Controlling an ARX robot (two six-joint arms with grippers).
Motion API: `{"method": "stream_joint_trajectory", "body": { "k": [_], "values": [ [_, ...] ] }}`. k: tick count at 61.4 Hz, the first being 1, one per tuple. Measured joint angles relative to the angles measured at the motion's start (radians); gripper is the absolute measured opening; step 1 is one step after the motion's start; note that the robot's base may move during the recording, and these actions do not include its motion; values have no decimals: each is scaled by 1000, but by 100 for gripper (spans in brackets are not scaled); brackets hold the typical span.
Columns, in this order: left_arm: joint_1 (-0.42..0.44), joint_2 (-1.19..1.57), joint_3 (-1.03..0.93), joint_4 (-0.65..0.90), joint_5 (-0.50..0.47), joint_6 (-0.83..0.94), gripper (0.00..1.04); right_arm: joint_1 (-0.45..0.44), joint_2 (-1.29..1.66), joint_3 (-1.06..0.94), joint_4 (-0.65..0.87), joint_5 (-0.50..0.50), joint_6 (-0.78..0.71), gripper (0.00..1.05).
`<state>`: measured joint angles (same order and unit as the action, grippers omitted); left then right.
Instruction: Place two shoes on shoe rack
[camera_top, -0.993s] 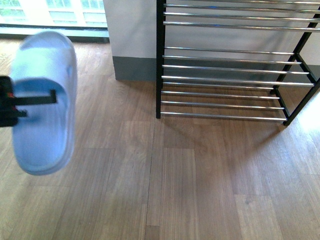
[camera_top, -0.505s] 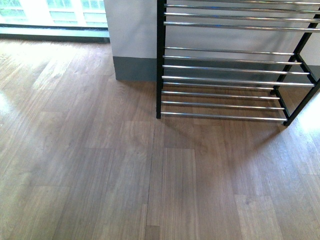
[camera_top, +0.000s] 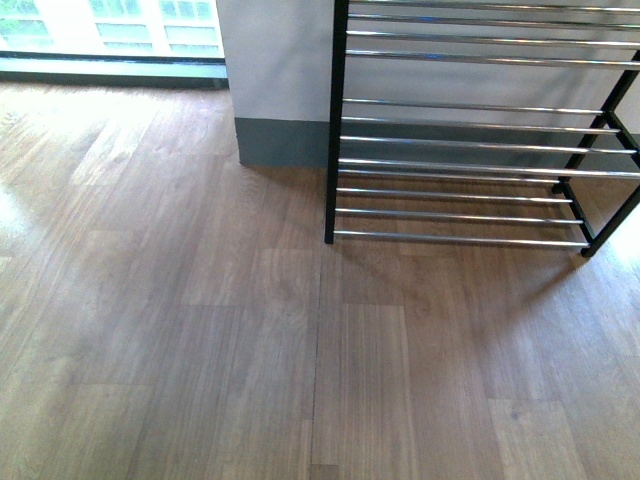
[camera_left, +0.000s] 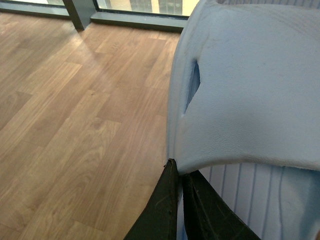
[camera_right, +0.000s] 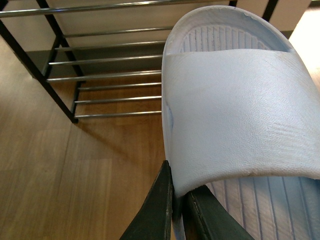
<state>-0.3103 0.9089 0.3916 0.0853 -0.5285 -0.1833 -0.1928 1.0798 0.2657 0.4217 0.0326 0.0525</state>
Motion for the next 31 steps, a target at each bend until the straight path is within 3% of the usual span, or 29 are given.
{"method": "stream_joint_trajectory", "body": {
  "k": [31],
  "values": [
    [0,-2,0,0,-2,0,2,1,0,0,0,-3,0,2]
  ]
}}
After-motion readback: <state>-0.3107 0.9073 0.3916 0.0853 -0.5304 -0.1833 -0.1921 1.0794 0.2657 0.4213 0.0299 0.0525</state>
